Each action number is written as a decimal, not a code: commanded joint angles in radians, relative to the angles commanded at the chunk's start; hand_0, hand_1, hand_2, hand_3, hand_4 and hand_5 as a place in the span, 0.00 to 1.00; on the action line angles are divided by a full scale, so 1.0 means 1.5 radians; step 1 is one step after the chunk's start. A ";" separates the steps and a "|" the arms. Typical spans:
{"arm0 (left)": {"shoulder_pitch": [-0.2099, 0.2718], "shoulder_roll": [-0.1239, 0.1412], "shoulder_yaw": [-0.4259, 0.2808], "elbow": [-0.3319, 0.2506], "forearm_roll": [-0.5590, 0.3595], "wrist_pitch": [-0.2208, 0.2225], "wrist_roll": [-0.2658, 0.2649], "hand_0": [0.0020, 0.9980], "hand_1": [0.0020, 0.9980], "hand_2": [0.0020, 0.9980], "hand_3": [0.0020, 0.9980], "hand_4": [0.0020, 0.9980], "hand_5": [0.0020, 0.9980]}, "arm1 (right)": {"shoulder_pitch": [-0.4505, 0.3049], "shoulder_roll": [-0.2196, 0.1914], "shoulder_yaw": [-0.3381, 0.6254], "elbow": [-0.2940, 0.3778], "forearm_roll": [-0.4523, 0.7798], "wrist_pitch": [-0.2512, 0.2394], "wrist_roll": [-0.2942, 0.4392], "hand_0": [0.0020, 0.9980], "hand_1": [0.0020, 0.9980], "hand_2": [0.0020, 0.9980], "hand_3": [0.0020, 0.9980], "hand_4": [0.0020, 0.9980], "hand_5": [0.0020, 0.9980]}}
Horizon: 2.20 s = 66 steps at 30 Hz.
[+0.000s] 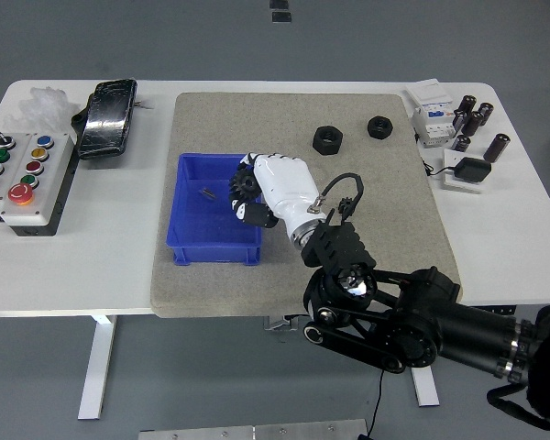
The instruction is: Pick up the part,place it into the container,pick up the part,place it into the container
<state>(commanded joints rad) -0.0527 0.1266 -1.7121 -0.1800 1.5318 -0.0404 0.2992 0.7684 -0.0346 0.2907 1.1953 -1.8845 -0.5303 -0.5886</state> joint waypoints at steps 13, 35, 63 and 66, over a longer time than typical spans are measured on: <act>-0.001 0.001 0.002 0.000 -0.001 -0.001 -0.001 0.67 0.57 0.53 0.66 0.67 0.47 | -0.001 0.005 -0.002 -0.004 0.032 -0.004 0.009 0.82 0.94 0.94 0.94 0.63 0.24; 0.000 -0.004 0.000 0.000 0.004 -0.002 -0.004 0.67 0.57 0.53 0.66 0.66 0.46 | -0.097 -0.068 0.191 -0.095 -0.055 0.162 -0.038 0.63 0.75 0.81 0.87 0.71 0.27; -0.002 -0.004 0.008 0.000 0.000 -0.003 -0.007 0.67 0.57 0.53 0.66 0.65 0.46 | -0.091 -0.072 0.167 -0.113 -0.089 0.138 -0.038 0.33 0.43 0.30 0.45 0.00 0.00; -0.001 -0.004 0.009 0.000 -0.001 -0.003 -0.007 0.67 0.57 0.53 0.66 0.65 0.46 | -0.078 -0.073 0.159 -0.086 -0.095 0.122 -0.038 0.33 0.43 0.29 0.44 0.00 0.00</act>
<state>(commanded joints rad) -0.0546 0.1201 -1.6989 -0.1800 1.5307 -0.0446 0.2887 0.6519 -0.1444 0.5290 1.0664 -2.0269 -0.3466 -0.6454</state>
